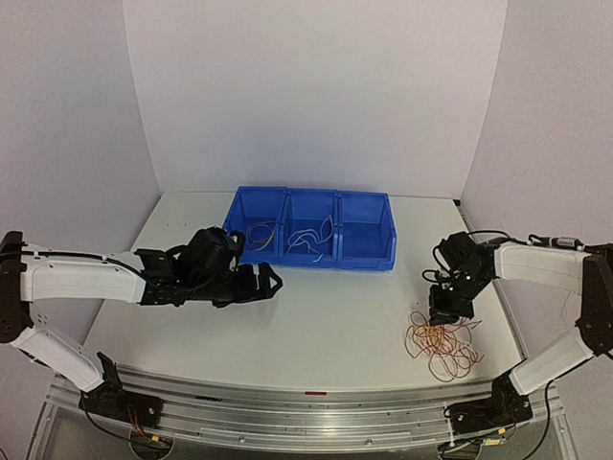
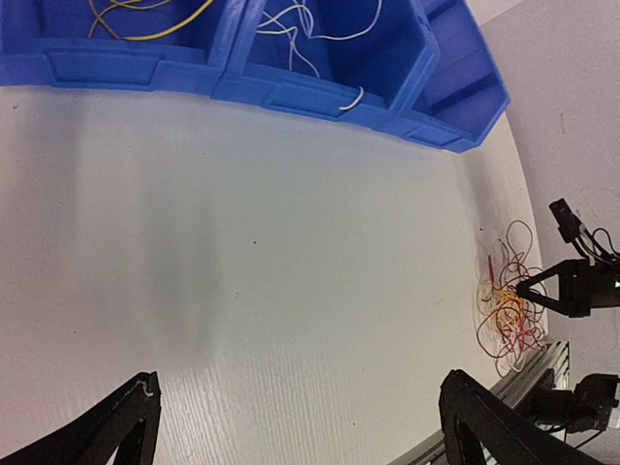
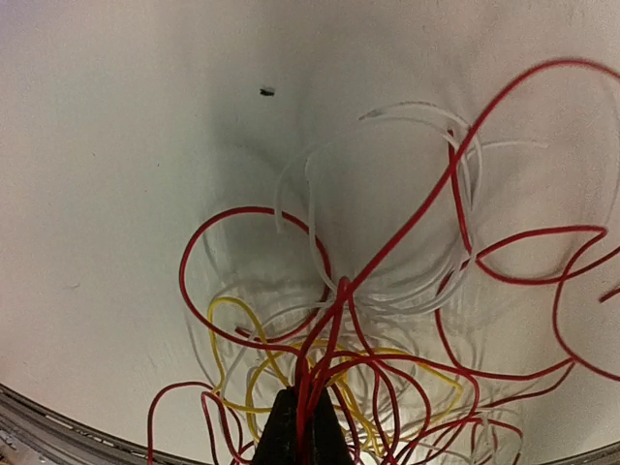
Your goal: Untangle the cables
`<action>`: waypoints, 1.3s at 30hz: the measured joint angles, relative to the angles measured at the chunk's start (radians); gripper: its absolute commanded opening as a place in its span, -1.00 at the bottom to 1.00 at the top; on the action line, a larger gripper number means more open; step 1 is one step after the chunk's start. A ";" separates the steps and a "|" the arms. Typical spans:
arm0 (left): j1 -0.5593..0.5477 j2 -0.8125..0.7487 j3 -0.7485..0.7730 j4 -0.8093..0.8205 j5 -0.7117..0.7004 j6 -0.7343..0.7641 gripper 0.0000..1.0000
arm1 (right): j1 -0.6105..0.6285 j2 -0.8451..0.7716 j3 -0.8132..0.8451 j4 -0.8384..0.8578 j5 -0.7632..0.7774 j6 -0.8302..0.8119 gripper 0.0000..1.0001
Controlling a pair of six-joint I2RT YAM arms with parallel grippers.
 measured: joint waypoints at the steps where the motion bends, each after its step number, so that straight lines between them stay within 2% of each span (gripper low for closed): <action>1: 0.000 0.008 0.000 0.017 0.017 0.007 0.99 | 0.000 -0.004 -0.013 0.012 -0.024 0.017 -1.00; 5: -0.003 0.059 -0.007 0.118 0.124 0.044 0.99 | 0.020 -0.048 -0.040 0.074 -0.094 0.083 -1.00; 9: -0.022 0.135 -0.015 0.236 0.237 0.081 0.99 | 0.094 -0.069 -0.034 0.182 -0.158 0.156 -1.00; 16: -0.066 0.225 -0.016 0.361 0.350 0.128 0.99 | 0.308 0.091 0.117 0.382 -0.248 0.242 -1.00; 21: -0.082 0.225 -0.036 0.437 0.371 0.139 0.99 | 0.396 0.185 0.240 0.471 -0.267 0.271 -1.00; 27: -0.125 0.282 -0.025 0.432 0.300 0.135 0.97 | 0.411 0.187 0.277 0.518 -0.257 0.317 -1.00; 31: -0.161 0.378 0.075 0.332 0.174 0.123 0.73 | 0.410 0.187 0.277 0.520 -0.257 0.338 -1.00; 36: -0.185 0.476 0.194 0.255 0.055 0.099 0.29 | 0.410 0.187 0.277 0.523 -0.257 0.350 -1.00; 39: -0.188 0.506 0.215 0.239 0.017 0.081 -0.26 | 0.410 0.187 0.276 0.523 -0.257 0.354 -1.00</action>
